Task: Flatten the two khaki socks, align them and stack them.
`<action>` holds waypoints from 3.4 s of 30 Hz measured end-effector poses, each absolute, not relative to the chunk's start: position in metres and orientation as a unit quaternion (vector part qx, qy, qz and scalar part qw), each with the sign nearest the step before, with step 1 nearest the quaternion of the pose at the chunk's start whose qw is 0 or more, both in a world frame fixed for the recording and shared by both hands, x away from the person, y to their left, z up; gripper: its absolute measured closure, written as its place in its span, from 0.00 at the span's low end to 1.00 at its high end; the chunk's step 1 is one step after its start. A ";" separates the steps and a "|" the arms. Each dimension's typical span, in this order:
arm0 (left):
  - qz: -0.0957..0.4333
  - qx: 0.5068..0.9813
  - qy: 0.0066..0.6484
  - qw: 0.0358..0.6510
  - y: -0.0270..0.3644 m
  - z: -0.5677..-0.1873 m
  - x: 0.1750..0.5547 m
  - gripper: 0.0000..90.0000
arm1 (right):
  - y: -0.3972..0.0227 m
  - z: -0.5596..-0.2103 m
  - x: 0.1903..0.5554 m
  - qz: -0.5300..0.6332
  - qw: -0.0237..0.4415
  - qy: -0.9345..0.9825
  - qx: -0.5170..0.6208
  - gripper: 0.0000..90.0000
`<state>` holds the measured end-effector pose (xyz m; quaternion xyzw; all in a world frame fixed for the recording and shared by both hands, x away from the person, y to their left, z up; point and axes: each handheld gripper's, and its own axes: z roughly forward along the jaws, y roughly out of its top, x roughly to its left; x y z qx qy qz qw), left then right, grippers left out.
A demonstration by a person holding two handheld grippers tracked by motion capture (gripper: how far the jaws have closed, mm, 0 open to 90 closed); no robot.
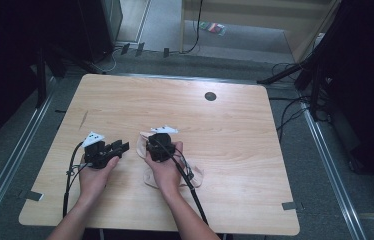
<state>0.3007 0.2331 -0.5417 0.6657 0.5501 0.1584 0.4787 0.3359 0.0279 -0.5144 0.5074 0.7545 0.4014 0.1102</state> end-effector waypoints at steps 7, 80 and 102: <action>0.160 0.697 0.526 0.461 0.203 -0.543 0.303 0.56 | -0.004 -0.499 0.335 0.437 0.056 0.727 0.526 0.94; 0.131 0.743 0.424 0.500 0.203 -0.506 0.271 1.00 | -0.121 -0.493 0.304 0.441 0.142 0.717 0.521 0.99; 0.131 0.827 0.385 0.388 0.164 -0.544 0.243 0.99 | -0.149 -0.530 0.270 0.405 0.116 0.743 0.520 0.98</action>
